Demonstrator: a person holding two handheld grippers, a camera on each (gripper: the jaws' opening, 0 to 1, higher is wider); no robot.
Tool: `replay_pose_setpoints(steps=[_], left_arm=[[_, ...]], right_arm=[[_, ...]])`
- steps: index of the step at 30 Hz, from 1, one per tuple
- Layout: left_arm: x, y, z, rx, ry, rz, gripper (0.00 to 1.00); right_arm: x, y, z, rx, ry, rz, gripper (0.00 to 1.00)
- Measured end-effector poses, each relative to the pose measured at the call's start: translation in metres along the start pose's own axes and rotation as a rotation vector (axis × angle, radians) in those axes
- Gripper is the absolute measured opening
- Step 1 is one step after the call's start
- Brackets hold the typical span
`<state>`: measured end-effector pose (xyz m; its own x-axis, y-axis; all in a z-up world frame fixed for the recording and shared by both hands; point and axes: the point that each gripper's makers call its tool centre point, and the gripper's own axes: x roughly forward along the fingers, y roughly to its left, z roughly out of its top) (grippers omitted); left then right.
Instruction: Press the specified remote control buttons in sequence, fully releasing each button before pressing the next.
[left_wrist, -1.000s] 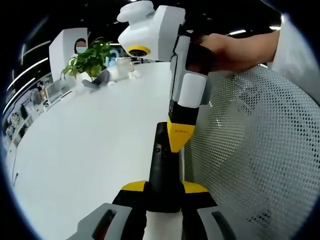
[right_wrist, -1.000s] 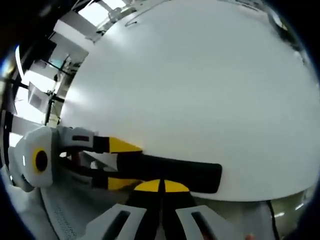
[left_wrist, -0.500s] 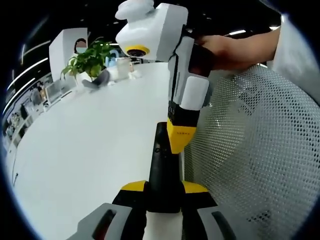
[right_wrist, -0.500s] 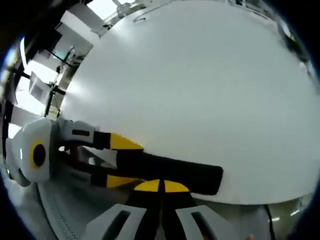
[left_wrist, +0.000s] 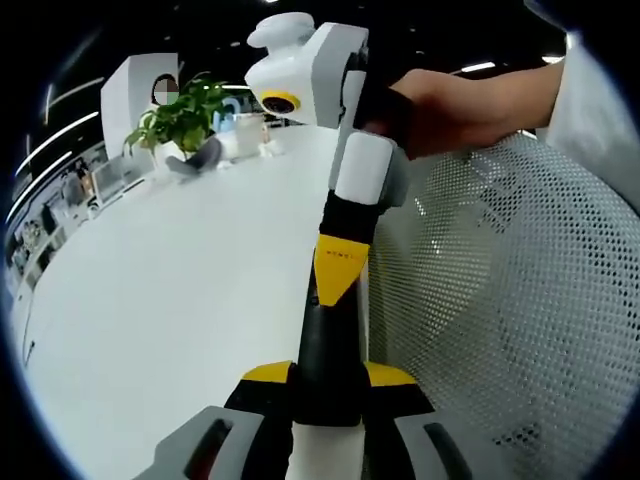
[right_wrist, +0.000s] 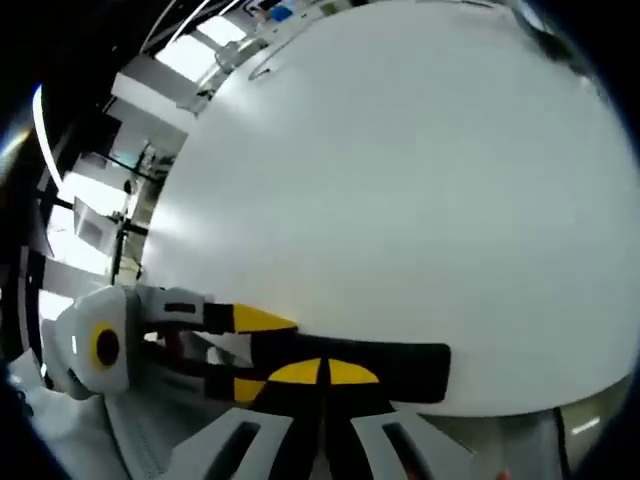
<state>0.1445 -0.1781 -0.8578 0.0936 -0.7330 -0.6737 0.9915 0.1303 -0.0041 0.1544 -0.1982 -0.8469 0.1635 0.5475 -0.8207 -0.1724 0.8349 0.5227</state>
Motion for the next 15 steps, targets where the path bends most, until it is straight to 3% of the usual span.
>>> replay_pose_setpoints(steps=[15], left_arm=[[0.0, 0.0004, -0.0002, 0.0, -0.003, -0.001, 0.25]], right_arm=[[0.0046, 0.0026, -0.0019, -0.026, 0.016, 0.021, 0.0]])
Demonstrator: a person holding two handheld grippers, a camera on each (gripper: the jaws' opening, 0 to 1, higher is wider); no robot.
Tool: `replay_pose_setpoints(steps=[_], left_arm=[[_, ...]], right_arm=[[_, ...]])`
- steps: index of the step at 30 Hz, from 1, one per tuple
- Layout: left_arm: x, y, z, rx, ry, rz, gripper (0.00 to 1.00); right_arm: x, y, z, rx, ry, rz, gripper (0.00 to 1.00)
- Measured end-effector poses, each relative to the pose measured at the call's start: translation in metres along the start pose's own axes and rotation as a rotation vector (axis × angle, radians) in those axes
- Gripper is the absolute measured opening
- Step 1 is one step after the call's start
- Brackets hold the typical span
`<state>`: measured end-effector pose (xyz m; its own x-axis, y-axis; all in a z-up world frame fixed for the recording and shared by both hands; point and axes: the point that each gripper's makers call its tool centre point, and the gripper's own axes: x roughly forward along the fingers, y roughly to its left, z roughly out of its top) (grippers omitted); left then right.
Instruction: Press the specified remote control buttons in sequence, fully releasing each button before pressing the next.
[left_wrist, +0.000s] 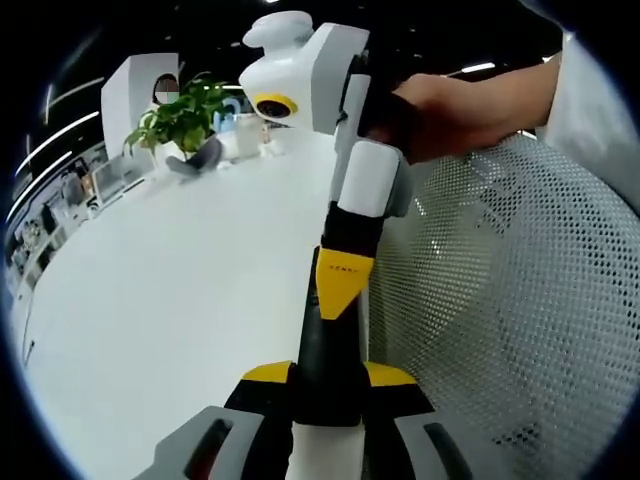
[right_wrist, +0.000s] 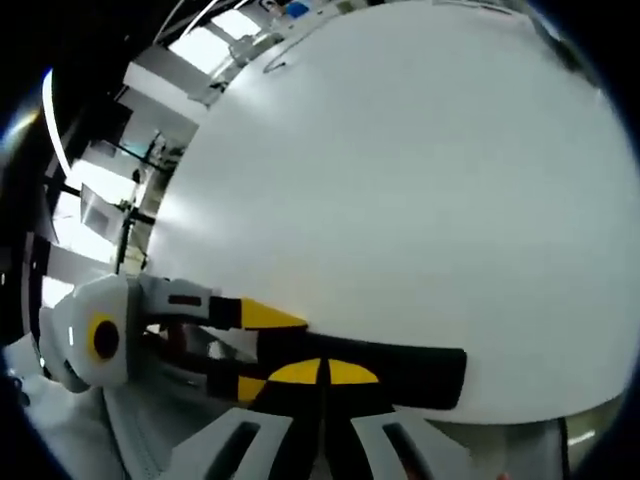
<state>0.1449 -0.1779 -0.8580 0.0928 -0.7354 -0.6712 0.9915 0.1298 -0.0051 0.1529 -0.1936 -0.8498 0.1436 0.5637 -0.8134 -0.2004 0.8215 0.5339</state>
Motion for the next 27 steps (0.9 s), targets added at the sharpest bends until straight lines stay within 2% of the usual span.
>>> replay_pose_setpoints(steps=[4, 12, 27], left_arm=[[0.0003, 0.0002, -0.0002, 0.001, -0.001, -0.002, 0.25], [0.0003, 0.0006, -0.0002, 0.001, -0.002, -0.003, 0.25], [0.0, 0.0007, -0.0001, -0.003, -0.005, -0.004, 0.25]], right_arm=[[0.0004, -0.0003, -0.0003, 0.002, 0.003, 0.003, 0.0], [0.0017, 0.0004, -0.0006, -0.082, -0.004, -0.04, 0.0], [-0.0003, -0.0001, 0.0005, -0.019, -0.002, -0.006, 0.0]])
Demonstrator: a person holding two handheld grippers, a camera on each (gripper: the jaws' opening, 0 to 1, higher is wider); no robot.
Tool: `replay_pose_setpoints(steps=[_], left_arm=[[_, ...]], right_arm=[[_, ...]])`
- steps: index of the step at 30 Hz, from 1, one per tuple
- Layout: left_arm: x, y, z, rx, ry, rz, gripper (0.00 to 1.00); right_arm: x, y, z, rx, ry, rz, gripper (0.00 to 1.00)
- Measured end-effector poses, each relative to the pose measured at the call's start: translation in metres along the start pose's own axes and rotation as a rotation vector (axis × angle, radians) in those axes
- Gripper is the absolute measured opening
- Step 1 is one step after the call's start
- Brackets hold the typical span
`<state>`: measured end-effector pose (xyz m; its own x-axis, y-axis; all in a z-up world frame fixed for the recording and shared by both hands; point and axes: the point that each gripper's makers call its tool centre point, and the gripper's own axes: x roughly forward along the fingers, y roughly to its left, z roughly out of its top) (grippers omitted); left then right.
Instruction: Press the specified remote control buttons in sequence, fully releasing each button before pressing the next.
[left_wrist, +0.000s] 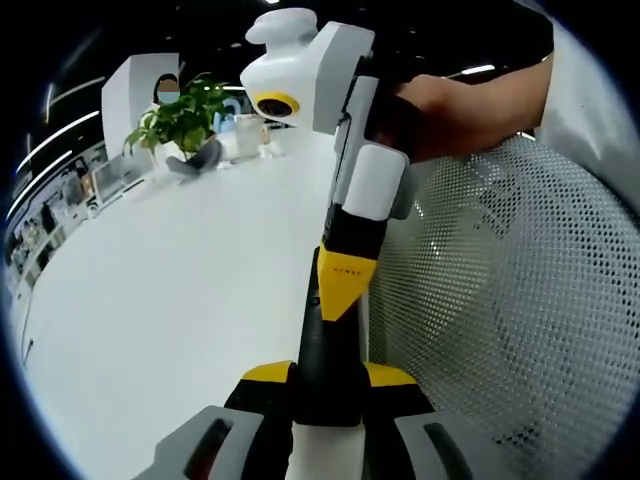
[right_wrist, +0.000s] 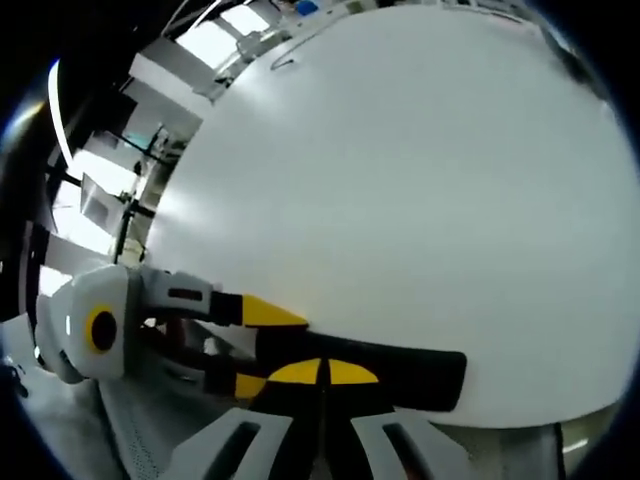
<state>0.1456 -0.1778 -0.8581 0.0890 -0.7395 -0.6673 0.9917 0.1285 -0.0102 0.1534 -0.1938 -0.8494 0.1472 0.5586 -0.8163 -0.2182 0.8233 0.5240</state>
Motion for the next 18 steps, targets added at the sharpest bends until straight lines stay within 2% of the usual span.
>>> replay_pose_setpoints(steps=[4, 10, 14, 18], left_arm=[[0.0, 0.0, 0.0, 0.004, 0.0, 0.0, 0.25], [0.0, -0.001, 0.0, 0.005, -0.001, 0.001, 0.25], [0.0, -0.001, 0.0, 0.004, -0.002, 0.001, 0.25], [0.0, -0.001, 0.0, 0.005, -0.001, 0.001, 0.25]], right_arm=[[0.0, 0.007, 0.001, 0.014, -0.004, 0.043, 0.0], [0.003, 0.011, -0.001, 0.008, 0.004, 0.065, 0.0], [0.007, 0.011, -0.007, -0.025, 0.039, 0.045, 0.0], [0.007, 0.012, -0.007, -0.037, 0.043, 0.047, 0.0]])
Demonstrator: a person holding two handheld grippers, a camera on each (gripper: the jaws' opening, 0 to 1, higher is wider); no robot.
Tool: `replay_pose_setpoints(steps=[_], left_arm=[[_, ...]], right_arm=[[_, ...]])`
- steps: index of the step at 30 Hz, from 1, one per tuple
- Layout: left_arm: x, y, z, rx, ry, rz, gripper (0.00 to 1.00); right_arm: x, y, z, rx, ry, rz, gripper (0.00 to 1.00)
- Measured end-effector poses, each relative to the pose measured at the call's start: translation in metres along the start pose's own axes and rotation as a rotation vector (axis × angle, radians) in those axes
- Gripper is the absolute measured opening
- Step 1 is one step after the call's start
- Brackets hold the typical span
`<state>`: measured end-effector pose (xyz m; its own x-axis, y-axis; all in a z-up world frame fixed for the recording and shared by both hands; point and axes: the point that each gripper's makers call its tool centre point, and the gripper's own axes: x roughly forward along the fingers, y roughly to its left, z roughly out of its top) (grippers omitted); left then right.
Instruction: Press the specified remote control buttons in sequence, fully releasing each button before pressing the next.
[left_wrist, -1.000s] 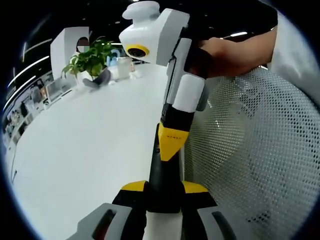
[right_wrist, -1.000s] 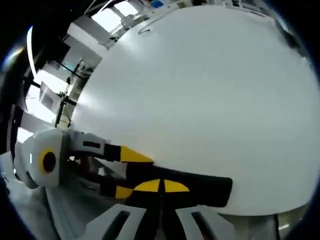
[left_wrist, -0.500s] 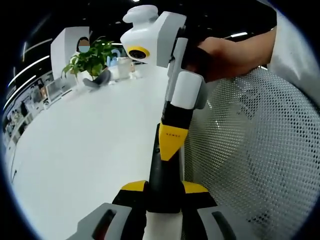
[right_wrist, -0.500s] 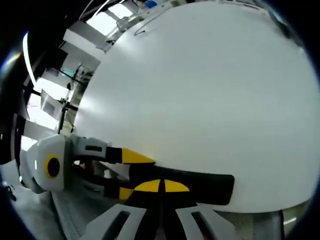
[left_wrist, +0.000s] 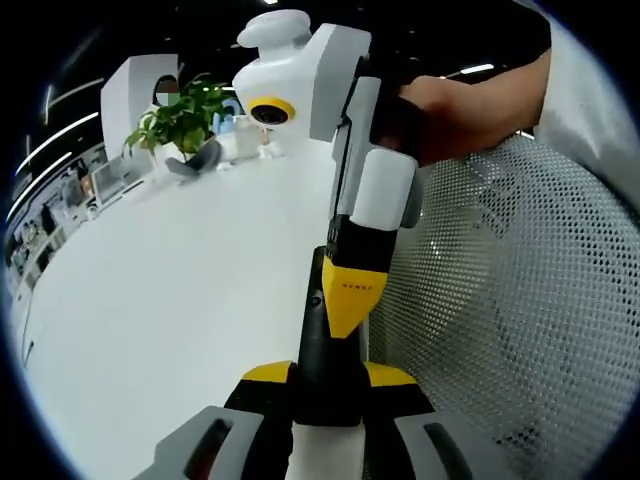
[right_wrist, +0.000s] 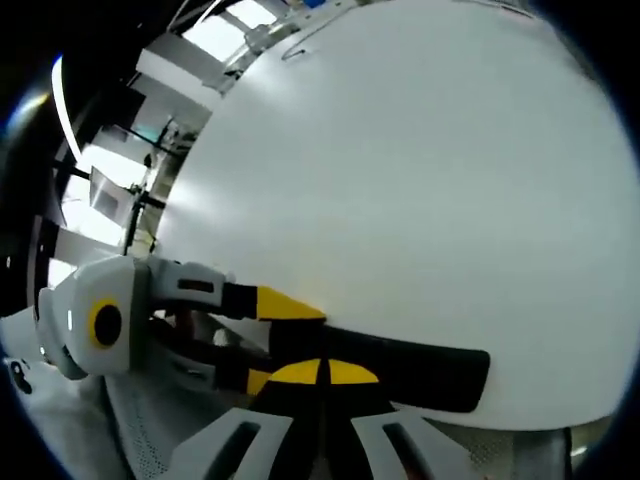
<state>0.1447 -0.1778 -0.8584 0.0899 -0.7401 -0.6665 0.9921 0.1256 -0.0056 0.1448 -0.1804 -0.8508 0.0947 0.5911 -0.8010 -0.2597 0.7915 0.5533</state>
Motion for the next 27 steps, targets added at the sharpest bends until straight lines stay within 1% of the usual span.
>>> replay_pose_setpoints(steps=[5, 8, 11, 12, 19, 21, 23, 27], left_arm=[[-0.0003, -0.0001, 0.0002, 0.0, 0.0, 0.0, 0.25], [-0.0004, 0.0, 0.0005, -0.002, 0.0, 0.0, 0.25], [-0.0004, -0.0001, 0.0006, -0.002, 0.0, 0.0, 0.25], [-0.0002, 0.0, 0.0004, -0.002, -0.001, 0.0, 0.25], [-0.0002, 0.0001, 0.0006, -0.003, 0.001, 0.001, 0.24], [-0.0001, 0.0, 0.0005, -0.002, 0.001, 0.001, 0.24], [-0.0002, -0.0001, 0.0008, -0.002, 0.001, 0.001, 0.24], [-0.0001, 0.0, 0.0008, 0.003, 0.002, 0.003, 0.25]], right_arm=[[-0.0001, -0.0006, 0.0003, 0.006, 0.001, 0.001, 0.0], [-0.0018, -0.0027, 0.0033, 0.005, -0.02, -0.014, 0.0], [-0.0016, -0.004, 0.004, 0.011, -0.025, -0.016, 0.0], [-0.0011, -0.0057, 0.0059, -0.002, -0.036, -0.033, 0.0], [-0.0007, -0.0046, 0.0058, -0.025, -0.028, -0.049, 0.0], [-0.0003, -0.0043, 0.0059, -0.064, -0.026, -0.068, 0.0], [0.0001, -0.0035, 0.0059, -0.082, -0.025, -0.08, 0.0], [-0.0009, -0.0053, 0.0061, -0.056, -0.03, -0.065, 0.0]])
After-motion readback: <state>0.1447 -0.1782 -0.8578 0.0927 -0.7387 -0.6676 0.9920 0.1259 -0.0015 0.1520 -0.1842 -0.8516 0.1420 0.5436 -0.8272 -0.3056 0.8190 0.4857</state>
